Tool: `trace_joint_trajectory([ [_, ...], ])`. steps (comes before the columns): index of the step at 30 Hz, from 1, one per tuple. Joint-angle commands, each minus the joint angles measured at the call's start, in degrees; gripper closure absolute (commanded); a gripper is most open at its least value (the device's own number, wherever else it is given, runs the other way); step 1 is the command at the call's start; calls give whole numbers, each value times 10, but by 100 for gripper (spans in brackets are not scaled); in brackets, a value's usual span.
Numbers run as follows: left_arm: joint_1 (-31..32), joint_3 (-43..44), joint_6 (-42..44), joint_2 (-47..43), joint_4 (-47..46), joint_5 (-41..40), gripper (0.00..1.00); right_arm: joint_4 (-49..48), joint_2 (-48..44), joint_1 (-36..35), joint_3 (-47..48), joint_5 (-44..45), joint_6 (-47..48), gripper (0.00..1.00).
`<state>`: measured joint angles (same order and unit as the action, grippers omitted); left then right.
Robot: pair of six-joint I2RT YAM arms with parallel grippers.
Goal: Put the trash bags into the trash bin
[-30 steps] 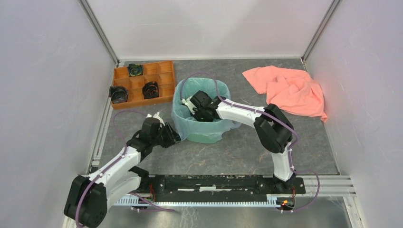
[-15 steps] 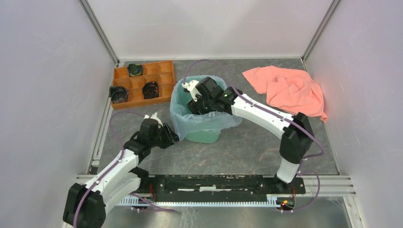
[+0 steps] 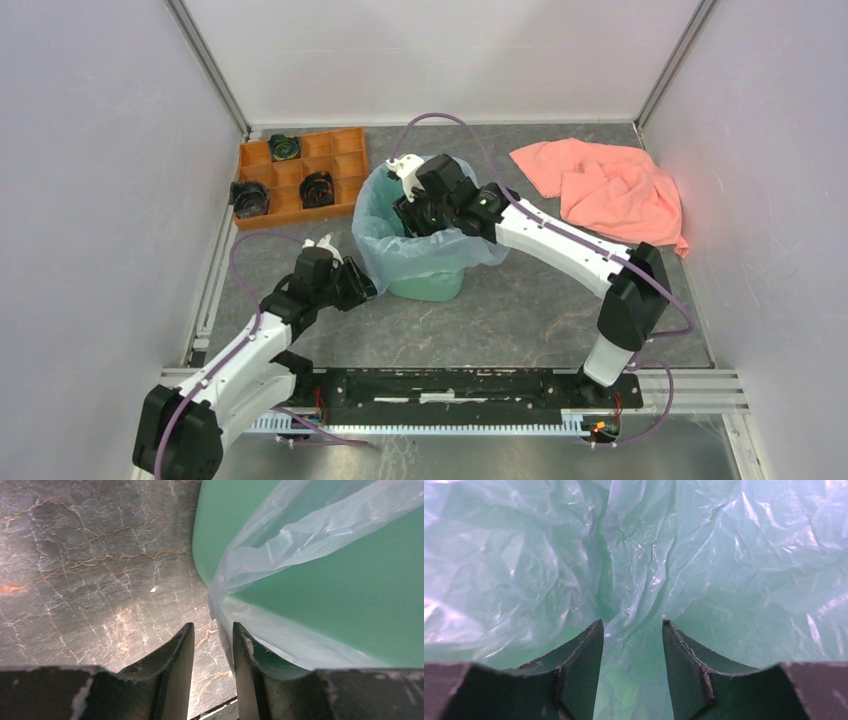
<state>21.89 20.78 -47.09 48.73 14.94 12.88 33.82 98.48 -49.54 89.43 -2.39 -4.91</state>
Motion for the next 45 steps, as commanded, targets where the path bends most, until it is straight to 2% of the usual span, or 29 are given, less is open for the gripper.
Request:
trace_joint_trajectory([
  [1,2,30,-6,-18,8,21,58,-114,21,1,-73,44,-50,49],
  [6,2,37,-6,-48,29,18,57,-160,11,-4,-136,83,-85,49],
  [10,2,39,-5,-54,33,9,57,-150,-27,-13,-136,140,-81,31],
  [14,2,44,5,-53,47,-17,57,-120,-51,-14,-107,141,-73,21],
  [22,2,56,8,-68,76,-29,55,-133,-85,-14,-129,124,-80,10],
  [23,2,64,6,-76,89,-30,53,-141,-85,-13,-134,124,-78,9],
  [27,2,104,-11,-129,162,-33,32,-132,-59,-12,-119,110,-71,11],
  [32,2,177,-12,-205,276,-76,21,-199,-74,-7,-158,44,-84,4],
  [35,2,231,-12,-229,313,-79,15,-179,-56,-3,-139,11,-101,2],
  [38,2,272,-1,-229,292,-29,10,-152,-49,-2,-126,36,-109,2],
  [41,2,306,10,-199,228,65,1,-117,-50,-2,-103,52,-113,2],
  [45,2,338,-9,-160,116,178,0,-57,-36,-2,-59,67,-100,2],
])
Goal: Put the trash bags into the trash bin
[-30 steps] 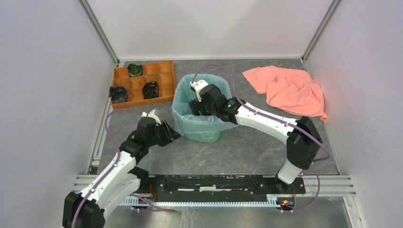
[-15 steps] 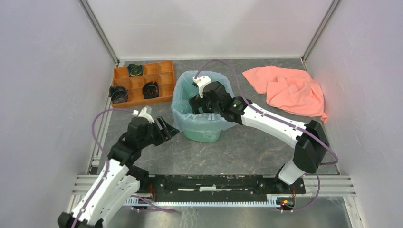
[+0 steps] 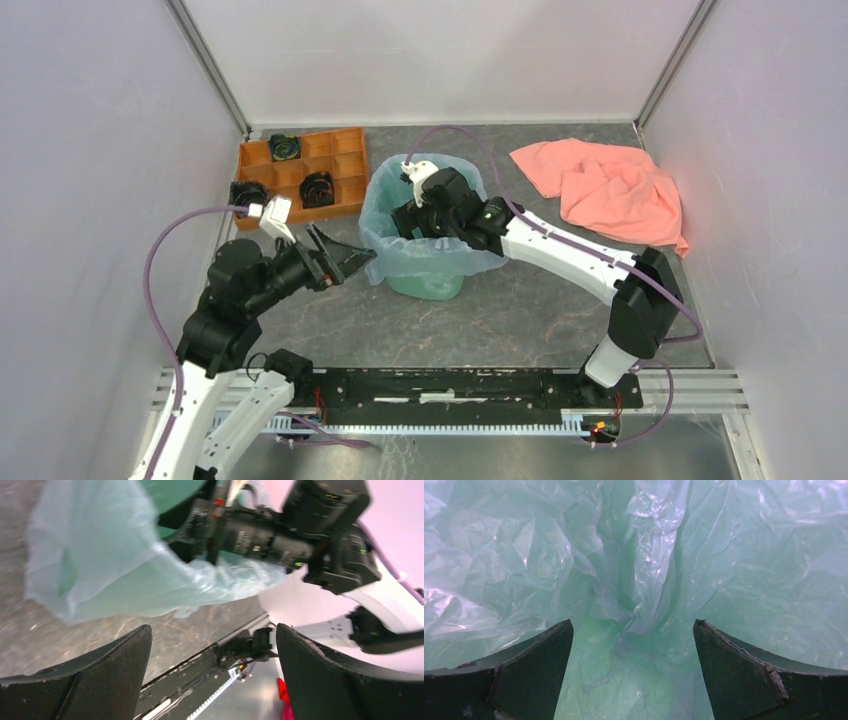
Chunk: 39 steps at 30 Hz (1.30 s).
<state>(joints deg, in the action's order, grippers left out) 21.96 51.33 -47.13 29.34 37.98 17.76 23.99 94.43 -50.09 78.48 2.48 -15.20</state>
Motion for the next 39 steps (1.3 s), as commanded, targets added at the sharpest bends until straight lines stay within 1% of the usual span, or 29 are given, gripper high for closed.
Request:
trace_joint_trajectory([
  [1,2,37,-15,38,-142,145,1,37,1,3,46,18,7,2],
  [2,1,40,-21,43,-170,157,2,31,-3,3,41,16,11,2],
  [3,2,40,-29,49,-193,165,6,27,-4,3,40,12,15,9],
  [4,2,39,-38,55,-215,169,10,24,-4,3,41,5,17,21],
  [5,2,37,-48,62,-236,170,16,23,-3,4,45,0,17,32],
  [6,2,35,-57,68,-251,174,21,21,-1,3,49,-3,16,36],
  [9,13,29,-84,81,-300,171,23,20,1,3,56,3,13,36],
  [11,34,31,-86,90,-319,154,24,25,2,3,60,17,12,37],
  [12,57,33,-84,97,-325,140,25,26,2,3,58,19,13,35],
  [14,101,38,-72,118,-332,103,25,25,2,4,55,20,13,21],
  [16,186,48,-50,143,-332,43,25,23,3,3,51,22,10,13],
  [19,281,71,-8,191,-321,-35,26,20,-1,3,48,16,10,9],
  [21,317,79,12,218,-315,-81,29,19,-4,3,47,13,9,8],
  [24,332,72,32,246,-303,-127,36,14,-12,3,43,9,6,5],
  [29,332,36,39,257,-247,-245,39,-5,-30,3,35,-23,-4,4],
  [33,332,23,26,273,-212,-265,40,-14,-47,4,34,-23,-8,3],
  [39,332,-12,3,263,-213,-251,39,-21,-75,4,46,-14,-13,3],
])
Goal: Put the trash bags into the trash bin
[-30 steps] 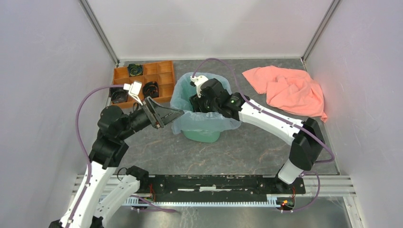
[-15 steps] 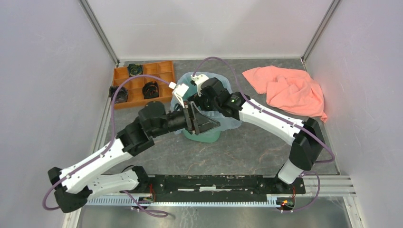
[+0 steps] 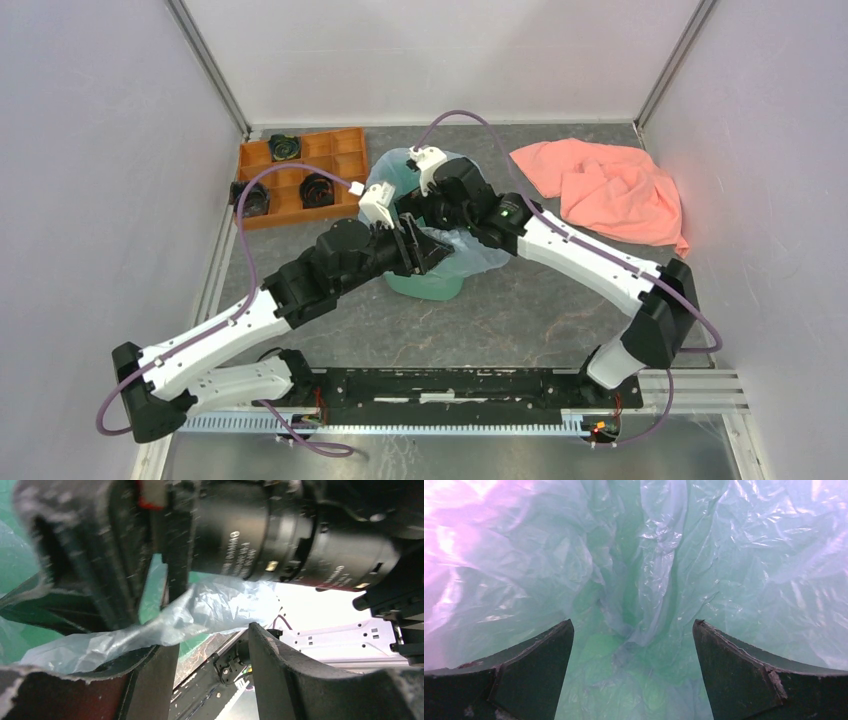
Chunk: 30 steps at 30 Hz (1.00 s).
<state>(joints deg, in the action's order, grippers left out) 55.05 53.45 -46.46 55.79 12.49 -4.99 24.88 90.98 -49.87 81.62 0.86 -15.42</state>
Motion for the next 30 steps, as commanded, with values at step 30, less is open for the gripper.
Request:
trace_joint_trajectory([
  [30,2,176,24,-127,329,-174,11,-102,-82,23,-61,-212,-31,12],
])
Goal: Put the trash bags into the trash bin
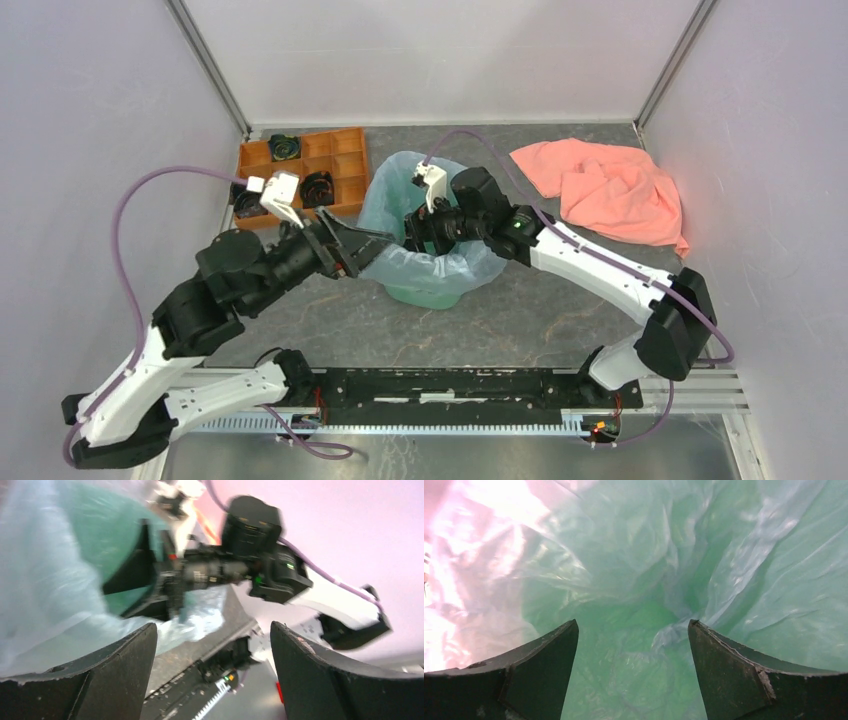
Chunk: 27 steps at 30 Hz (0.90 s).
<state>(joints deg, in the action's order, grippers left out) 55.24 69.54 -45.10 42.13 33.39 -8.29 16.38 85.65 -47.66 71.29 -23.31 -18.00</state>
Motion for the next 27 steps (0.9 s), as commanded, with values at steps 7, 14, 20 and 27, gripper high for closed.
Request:
trace_joint_trajectory([
  [7,0,-1,5,56,164,-215,12,-98,-70,7,22,71,-66,17],
  [14,0,-58,0,69,127,-166,28,-152,-75,6,-1,142,-21,37],
  [20,0,-96,-5,32,112,-123,31,-104,-52,5,41,145,-9,22],
  [27,0,-90,-6,-35,126,-125,20,143,-25,-5,172,163,70,20],
])
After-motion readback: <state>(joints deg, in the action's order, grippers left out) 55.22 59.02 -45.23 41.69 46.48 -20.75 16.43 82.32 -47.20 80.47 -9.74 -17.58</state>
